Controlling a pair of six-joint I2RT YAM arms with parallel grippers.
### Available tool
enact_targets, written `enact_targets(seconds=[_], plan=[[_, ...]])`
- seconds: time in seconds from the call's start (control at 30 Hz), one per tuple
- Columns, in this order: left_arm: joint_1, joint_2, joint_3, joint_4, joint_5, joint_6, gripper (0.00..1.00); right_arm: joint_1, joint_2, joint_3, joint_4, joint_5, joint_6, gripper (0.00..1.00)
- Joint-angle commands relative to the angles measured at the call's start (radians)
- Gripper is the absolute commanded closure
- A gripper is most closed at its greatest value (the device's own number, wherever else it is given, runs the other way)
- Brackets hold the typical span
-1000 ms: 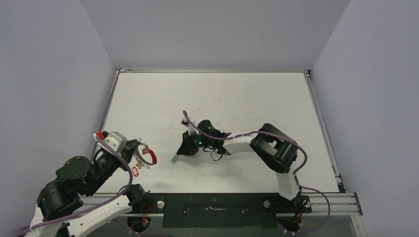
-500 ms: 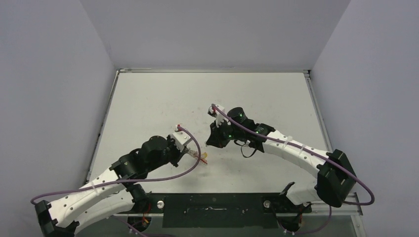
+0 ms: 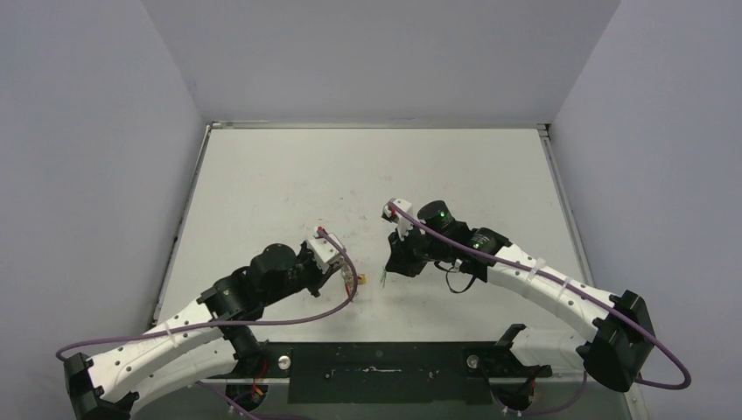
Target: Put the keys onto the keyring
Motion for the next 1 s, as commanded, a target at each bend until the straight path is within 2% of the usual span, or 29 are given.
enact_targets(seconds=[0.0,0.2,0.37,0.5,0.73,0.97], plan=[[-0.006,-0.148,0.052,-0.100,-0.049,0.018,1.00,0.000,-0.017,0.050,-0.004,-0.001,-0.012,1.00],[-0.006,-0.285,0.107,-0.294,-0.110,0.027,1.00,0.009,0.007,0.059,-0.005,-0.007,-0.020,1.00],[-0.006,-0.267,0.118,-0.307,-0.113,0.052,1.00,0.011,0.015,0.029,0.035,-0.016,-0.004,1.00],[-0.006,-0.126,0.063,-0.188,-0.029,0.073,1.00,0.012,0.018,0.002,0.071,-0.032,0.010,1.00],[-0.024,0.142,-0.055,0.144,0.129,0.074,1.00,0.021,0.026,-0.058,0.135,-0.057,0.033,1.00],[-0.077,0.196,-0.135,0.376,0.122,0.091,1.00,0.024,0.026,-0.091,0.160,-0.088,0.022,1.00]])
